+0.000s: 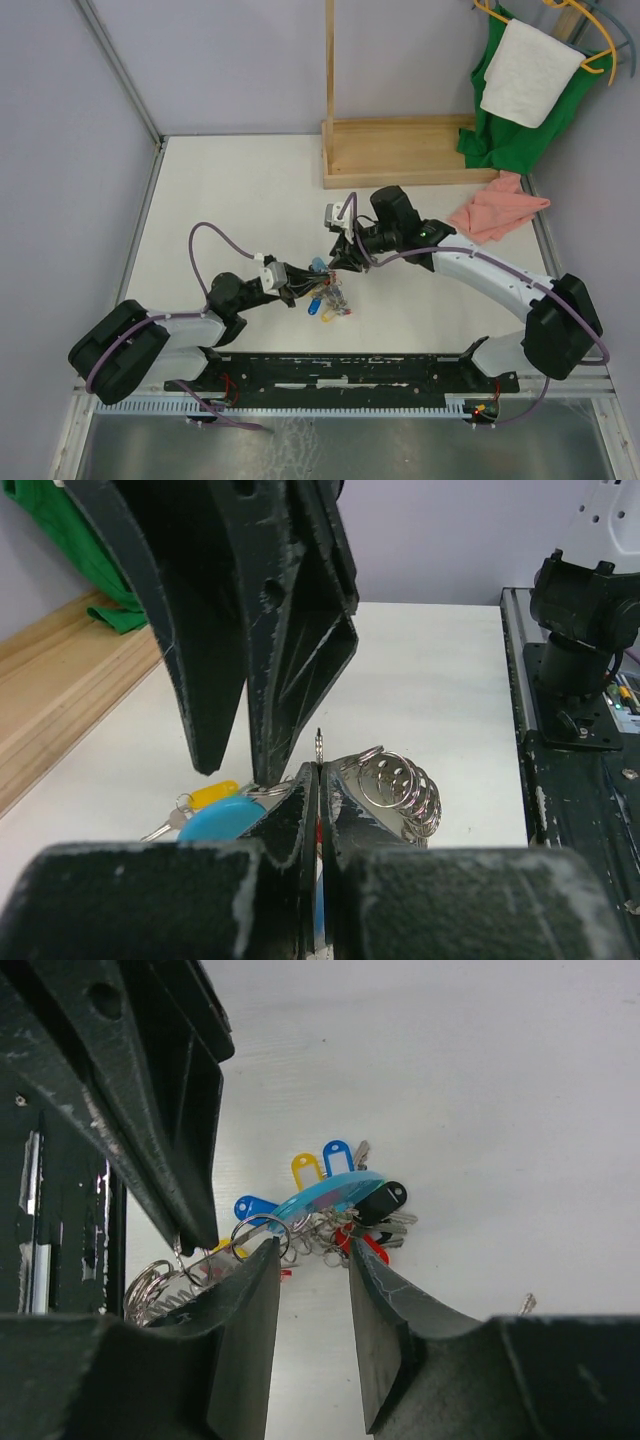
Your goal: Put the keys on the keyring
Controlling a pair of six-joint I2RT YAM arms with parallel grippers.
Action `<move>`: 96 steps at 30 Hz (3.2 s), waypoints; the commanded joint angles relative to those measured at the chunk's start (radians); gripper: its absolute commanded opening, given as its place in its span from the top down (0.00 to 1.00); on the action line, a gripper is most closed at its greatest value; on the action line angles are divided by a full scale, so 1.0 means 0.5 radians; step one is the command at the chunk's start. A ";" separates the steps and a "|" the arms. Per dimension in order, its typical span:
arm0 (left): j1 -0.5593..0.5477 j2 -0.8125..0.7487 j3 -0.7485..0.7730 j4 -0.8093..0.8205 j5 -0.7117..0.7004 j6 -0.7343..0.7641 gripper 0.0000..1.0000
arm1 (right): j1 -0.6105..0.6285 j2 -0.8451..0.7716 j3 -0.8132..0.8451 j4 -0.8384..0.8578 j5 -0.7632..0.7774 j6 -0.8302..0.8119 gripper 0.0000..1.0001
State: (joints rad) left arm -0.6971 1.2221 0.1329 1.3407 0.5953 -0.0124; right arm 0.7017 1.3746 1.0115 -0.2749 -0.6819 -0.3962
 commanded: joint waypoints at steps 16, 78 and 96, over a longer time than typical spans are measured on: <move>0.001 -0.192 -0.071 0.035 -0.467 0.004 0.97 | -0.106 -0.018 0.190 -0.023 0.752 0.677 0.23; 0.180 -0.303 -0.259 0.114 -0.635 0.044 0.97 | -0.249 0.540 -0.233 0.105 1.429 1.301 0.75; 0.183 -0.306 -0.257 0.119 -0.626 0.040 0.97 | -0.245 0.564 -0.231 0.060 1.422 1.263 0.80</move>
State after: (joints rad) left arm -0.6117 1.0733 0.0116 1.3071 0.2714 -0.0059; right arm 0.5812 1.6535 0.8959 -0.2531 0.0341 0.2489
